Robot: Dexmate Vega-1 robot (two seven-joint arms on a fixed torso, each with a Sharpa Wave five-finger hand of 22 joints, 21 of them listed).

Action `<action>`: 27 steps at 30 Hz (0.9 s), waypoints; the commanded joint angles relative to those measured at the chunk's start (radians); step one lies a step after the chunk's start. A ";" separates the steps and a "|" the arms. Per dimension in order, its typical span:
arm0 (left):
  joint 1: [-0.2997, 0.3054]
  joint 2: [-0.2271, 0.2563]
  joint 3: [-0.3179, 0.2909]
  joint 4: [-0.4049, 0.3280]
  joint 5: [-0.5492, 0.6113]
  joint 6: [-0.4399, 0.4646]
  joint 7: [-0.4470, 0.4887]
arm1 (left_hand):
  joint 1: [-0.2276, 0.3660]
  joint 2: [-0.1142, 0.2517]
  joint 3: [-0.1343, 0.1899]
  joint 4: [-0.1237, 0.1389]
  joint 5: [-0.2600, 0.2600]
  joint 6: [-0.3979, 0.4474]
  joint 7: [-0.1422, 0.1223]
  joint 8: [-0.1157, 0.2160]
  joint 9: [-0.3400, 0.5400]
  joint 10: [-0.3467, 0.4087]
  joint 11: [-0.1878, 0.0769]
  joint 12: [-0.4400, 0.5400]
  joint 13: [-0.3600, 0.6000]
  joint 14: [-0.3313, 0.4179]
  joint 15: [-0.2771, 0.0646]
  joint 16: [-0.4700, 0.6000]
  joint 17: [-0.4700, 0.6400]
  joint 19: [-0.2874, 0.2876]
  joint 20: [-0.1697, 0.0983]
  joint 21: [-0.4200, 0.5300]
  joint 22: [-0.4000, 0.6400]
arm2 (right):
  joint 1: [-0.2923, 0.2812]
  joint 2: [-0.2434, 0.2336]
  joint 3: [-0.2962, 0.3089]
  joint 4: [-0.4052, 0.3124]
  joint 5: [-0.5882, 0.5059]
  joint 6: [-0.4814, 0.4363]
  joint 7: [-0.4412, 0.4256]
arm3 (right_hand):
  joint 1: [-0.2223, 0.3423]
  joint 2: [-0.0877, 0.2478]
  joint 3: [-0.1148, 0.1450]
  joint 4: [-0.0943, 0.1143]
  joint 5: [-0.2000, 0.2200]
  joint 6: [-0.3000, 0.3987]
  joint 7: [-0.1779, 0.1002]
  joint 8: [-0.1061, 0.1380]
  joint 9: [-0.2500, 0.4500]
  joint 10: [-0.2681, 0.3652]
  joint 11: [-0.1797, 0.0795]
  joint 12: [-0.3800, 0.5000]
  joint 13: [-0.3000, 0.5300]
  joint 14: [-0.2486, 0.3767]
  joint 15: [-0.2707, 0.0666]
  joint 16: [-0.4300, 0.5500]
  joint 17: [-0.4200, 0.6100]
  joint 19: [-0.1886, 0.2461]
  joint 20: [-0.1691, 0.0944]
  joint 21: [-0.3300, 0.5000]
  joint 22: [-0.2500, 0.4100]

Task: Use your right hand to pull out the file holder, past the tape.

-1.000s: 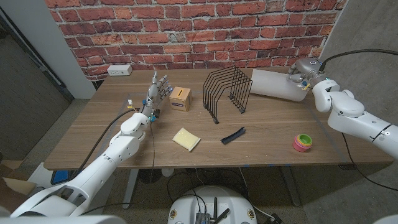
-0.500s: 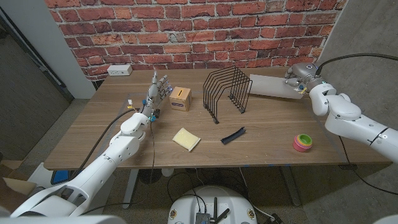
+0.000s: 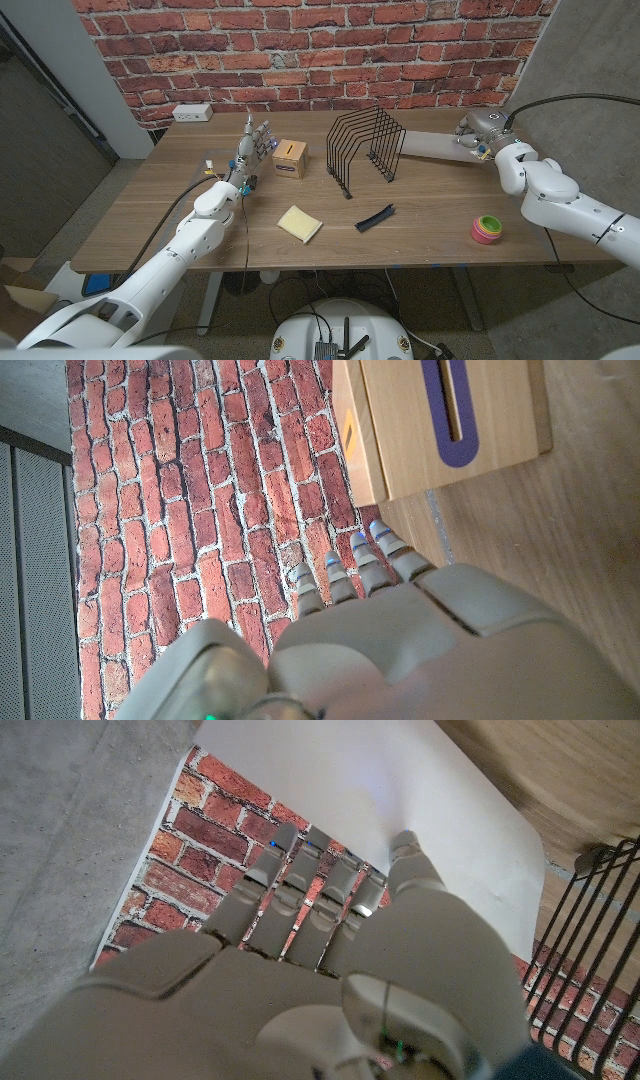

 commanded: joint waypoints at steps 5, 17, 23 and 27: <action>0.000 0.000 0.000 -0.001 0.000 0.000 0.000 | -0.002 0.011 0.000 0.007 0.004 0.001 -0.010 0.004 0.002 -0.002 -0.006 0.006 0.006 0.006 -0.003 0.006 0.003 0.008 0.001 0.009 0.006 | -0.062 -0.019 0.014 -0.049 0.017 -0.054 -0.004 | -0.004 -0.007 0.007 0.000 -0.001 -0.009 0.001 0.005 0.003 -0.007 0.001 0.002 0.001 -0.012 -0.101 -0.002 0.005 0.003 -0.137 -0.002 0.003; 0.000 0.000 0.000 0.000 0.000 0.000 0.000 | -0.002 0.011 0.000 0.007 0.004 0.000 -0.008 0.004 0.002 -0.001 -0.006 0.006 0.006 0.007 -0.004 0.006 0.003 0.007 0.001 0.008 0.006 | -0.084 -0.015 0.005 -0.050 0.026 -0.083 -0.012 | -0.003 -0.009 0.007 -0.001 0.000 -0.019 -0.001 0.002 0.003 -0.018 0.001 0.000 0.000 -0.019 -0.101 -0.001 0.008 0.003 -0.137 -0.002 0.003; 0.000 0.000 0.000 0.000 0.000 0.000 0.000 | -0.003 0.011 0.000 0.007 0.004 0.001 -0.009 0.004 0.002 0.000 -0.007 0.007 0.006 0.007 -0.004 0.006 0.003 0.007 0.001 0.008 0.006 | -0.093 -0.011 0.003 -0.044 0.042 -0.093 -0.018 | 0.004 -0.010 0.006 -0.003 0.000 -0.021 -0.005 0.004 0.006 -0.020 0.001 0.003 0.004 -0.019 -0.101 0.004 0.014 0.003 -0.136 -0.003 0.003; 0.000 0.000 0.000 0.000 0.000 0.000 0.000 | -0.002 0.011 0.000 0.007 0.004 0.000 -0.009 0.004 0.002 0.000 -0.006 0.006 0.006 0.007 -0.004 0.006 0.003 0.008 0.001 0.009 0.006 | -0.097 -0.008 0.002 -0.038 0.054 -0.096 -0.023 | 0.008 -0.009 0.007 -0.004 0.000 -0.022 -0.005 0.006 0.009 -0.021 0.002 0.005 0.008 -0.017 -0.102 0.007 0.016 0.004 -0.135 -0.003 0.003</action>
